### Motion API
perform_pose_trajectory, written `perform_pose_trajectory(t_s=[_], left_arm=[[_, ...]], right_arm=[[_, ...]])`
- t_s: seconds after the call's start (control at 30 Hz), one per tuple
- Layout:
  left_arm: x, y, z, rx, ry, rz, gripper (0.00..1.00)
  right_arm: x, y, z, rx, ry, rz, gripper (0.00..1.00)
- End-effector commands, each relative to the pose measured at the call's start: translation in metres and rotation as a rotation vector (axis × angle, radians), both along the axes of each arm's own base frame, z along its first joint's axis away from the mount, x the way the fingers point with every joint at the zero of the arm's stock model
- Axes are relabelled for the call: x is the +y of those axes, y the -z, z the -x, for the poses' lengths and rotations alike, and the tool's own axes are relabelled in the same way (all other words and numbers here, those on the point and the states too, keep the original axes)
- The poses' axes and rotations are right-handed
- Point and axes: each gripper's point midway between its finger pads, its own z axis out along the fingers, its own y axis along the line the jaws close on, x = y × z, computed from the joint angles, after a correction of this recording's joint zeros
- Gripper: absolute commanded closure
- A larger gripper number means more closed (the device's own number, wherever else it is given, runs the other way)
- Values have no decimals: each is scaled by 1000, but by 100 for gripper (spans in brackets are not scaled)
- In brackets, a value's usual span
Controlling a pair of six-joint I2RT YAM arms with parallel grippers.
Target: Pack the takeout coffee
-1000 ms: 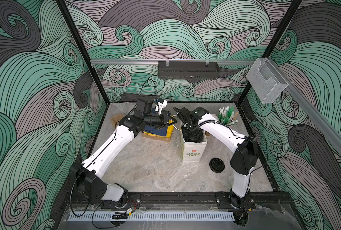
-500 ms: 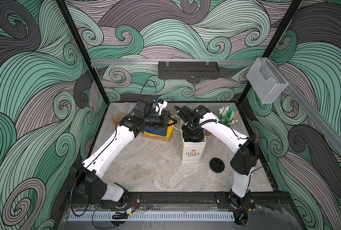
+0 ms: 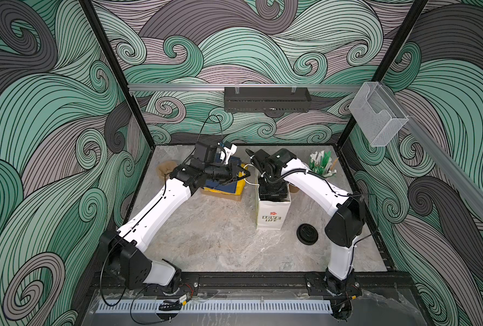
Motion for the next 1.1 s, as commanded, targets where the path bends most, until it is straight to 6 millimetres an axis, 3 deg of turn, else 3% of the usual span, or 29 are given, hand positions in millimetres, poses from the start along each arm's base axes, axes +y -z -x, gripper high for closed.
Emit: perform_pose_trajectory(t_s=[0.0, 0.6, 1.07], left_arm=[[0, -3, 3, -15, 6, -2, 100], [0, -2, 4, -11, 7, -6, 100], [2, -1, 5, -12, 4, -8, 100]], right_arm=[[2, 12, -2, 12, 20, 2, 39], [10, 36, -11, -8, 21, -27, 39], [0, 54, -11, 5, 32, 38, 40]])
